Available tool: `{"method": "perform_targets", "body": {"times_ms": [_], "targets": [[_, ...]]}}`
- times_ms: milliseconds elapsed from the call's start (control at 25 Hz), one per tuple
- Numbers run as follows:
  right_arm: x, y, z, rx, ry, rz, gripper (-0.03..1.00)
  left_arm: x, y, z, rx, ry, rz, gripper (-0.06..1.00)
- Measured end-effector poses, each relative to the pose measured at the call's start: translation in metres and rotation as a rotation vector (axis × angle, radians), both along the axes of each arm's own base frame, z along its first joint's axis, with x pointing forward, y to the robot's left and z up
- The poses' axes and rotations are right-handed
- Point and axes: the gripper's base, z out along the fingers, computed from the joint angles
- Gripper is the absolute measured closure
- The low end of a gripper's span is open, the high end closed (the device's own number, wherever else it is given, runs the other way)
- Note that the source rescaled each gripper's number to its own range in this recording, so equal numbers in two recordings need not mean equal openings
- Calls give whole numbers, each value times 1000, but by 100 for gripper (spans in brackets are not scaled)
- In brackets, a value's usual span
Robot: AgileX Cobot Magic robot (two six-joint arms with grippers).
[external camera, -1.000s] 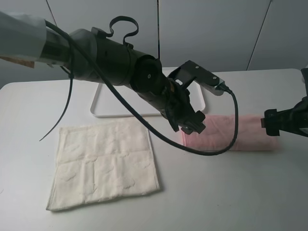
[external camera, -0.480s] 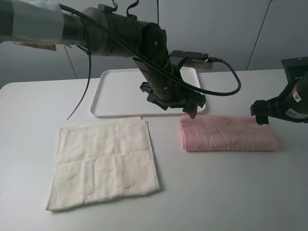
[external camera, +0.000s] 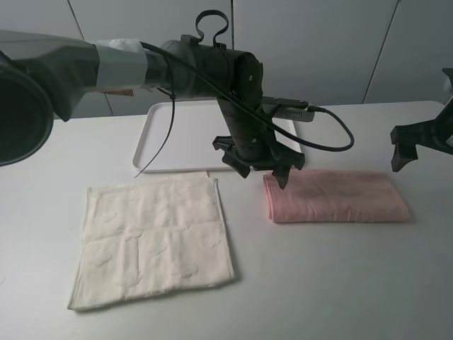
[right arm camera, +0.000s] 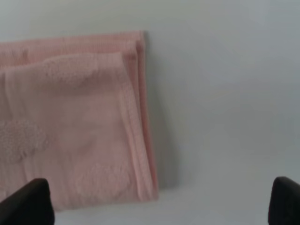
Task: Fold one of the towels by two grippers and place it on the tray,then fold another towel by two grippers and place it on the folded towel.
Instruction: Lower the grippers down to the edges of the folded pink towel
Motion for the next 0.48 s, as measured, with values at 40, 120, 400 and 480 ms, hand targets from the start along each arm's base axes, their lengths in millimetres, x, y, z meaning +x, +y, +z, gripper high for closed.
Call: {"method": "perform_targets", "body": {"times_ms": [40, 120, 400, 480], "targets": [[-1, 0, -1, 4, 11, 6, -2, 1, -1, -3, 1, 5, 8, 3], [-1, 0, -2, 14, 23, 13, -1, 2, -2, -8, 15, 26, 18, 5], [-2, 2, -2, 31, 38, 16, -1, 10, -7, -13, 39, 13, 11, -3], [-2, 2, -2, 32, 36, 18, -1, 12, -6, -10, 56, -1, 14, -4]]}}
